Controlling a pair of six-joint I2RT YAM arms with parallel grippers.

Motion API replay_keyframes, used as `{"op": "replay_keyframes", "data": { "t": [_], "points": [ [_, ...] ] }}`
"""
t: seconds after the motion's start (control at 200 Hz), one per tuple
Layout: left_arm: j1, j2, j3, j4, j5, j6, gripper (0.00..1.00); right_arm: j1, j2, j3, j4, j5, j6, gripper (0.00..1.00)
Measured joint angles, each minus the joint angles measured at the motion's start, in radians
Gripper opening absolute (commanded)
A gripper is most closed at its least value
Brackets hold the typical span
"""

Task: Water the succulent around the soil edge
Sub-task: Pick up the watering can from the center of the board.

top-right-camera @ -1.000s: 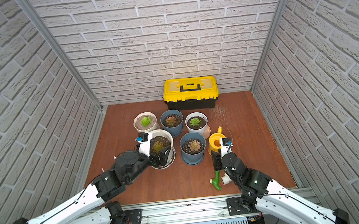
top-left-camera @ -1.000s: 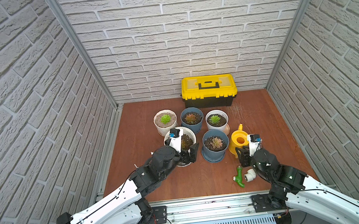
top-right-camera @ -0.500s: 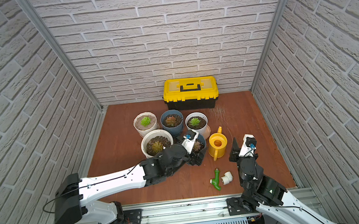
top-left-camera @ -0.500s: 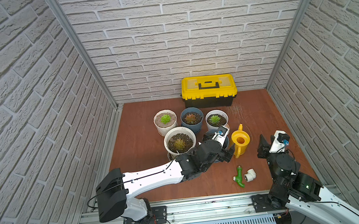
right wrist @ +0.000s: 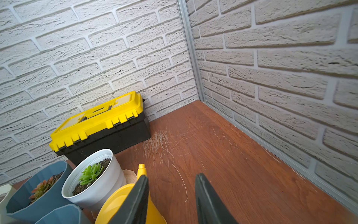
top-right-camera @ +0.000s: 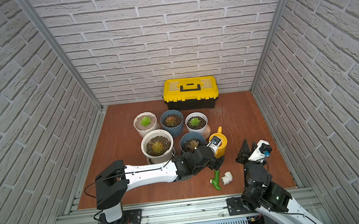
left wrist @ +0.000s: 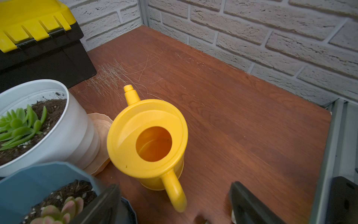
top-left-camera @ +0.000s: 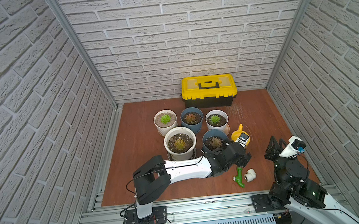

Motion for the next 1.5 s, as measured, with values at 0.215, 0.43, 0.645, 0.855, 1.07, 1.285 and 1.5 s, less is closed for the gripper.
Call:
{"op": "replay_keyframes", "data": {
  "t": [0.215, 0.43, 0.645, 0.855, 1.07, 1.285, 1.5],
  "points": [
    [0.000, 0.047, 0.029, -0.016, -0.002, -0.047, 0.89, 0.000, -0.003, 0.000, -0.005, -0.022, 0.021, 1.00],
    [-0.003, 0.097, 0.068, -0.028, -0.030, -0.076, 0.82, 0.000, -0.005, -0.001, -0.001, -0.057, 0.018, 1.00],
    [-0.004, 0.153, 0.095, -0.055, -0.069, -0.100, 0.76, 0.000, -0.011, -0.002, -0.003, -0.061, 0.019, 1.00],
    [-0.004, 0.186, 0.095, -0.061, -0.106, -0.104, 0.63, 0.000, -0.011, -0.002, -0.005, -0.069, 0.021, 1.00],
    [-0.004, 0.217, 0.111, -0.039, -0.139, -0.101, 0.41, 0.000, -0.011, -0.002, -0.007, -0.082, 0.022, 1.00],
    [-0.011, 0.231, 0.117, 0.013, -0.139, -0.079, 0.11, 0.000, -0.011, -0.002, -0.012, -0.091, 0.021, 1.00],
    [-0.025, 0.218, 0.094, 0.068, -0.100, -0.032, 0.00, 0.000, -0.011, 0.036, -0.051, -0.116, 0.027, 1.00]
  ]
}}
